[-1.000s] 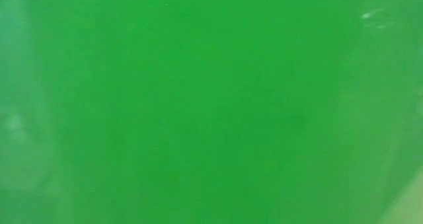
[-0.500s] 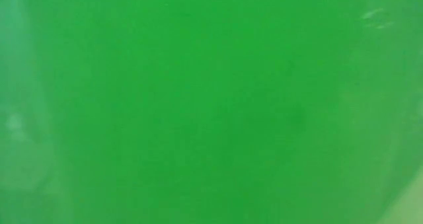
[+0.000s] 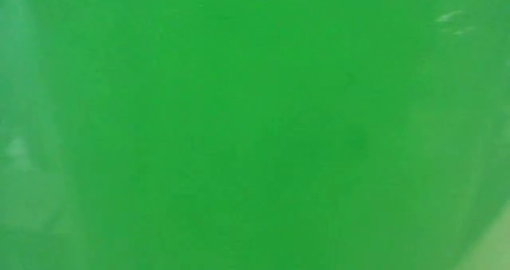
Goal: Pick & Place Mini bowls
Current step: Stack the right violet bowl on top of the violet bowl on the shelf
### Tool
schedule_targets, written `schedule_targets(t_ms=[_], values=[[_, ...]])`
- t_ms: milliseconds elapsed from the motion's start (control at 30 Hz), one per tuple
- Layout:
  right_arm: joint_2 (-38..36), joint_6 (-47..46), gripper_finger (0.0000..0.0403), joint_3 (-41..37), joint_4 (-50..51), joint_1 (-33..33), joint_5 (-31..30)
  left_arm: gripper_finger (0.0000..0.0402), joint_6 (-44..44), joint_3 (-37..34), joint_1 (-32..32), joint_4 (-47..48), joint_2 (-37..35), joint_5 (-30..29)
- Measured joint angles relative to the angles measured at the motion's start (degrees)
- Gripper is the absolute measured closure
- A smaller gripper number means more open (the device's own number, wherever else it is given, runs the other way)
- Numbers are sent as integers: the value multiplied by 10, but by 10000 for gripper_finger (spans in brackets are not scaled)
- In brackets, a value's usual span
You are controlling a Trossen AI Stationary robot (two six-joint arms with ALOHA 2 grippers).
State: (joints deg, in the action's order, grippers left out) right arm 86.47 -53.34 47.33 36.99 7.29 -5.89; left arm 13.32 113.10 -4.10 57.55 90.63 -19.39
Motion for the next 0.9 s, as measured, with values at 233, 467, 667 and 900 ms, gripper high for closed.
schedule_targets(t_ms=[233, 467, 667, 900], values=[[-46, -1, 394, 22, 20, 0, -1, 273, 0, 0, 0, 0, 0, 0], [-81, 28, 394, 105, 131, 0, -3, 273, 0, 0, 0, 0, 0, 0], [-84, 77, 395, 189, 202, 0, -5, 273, 0, 0, 0, 0, 0, 0], [-84, 136, 395, 271, 235, 7, -5, 273, 0, 0, 0, 0, -3, 0]])
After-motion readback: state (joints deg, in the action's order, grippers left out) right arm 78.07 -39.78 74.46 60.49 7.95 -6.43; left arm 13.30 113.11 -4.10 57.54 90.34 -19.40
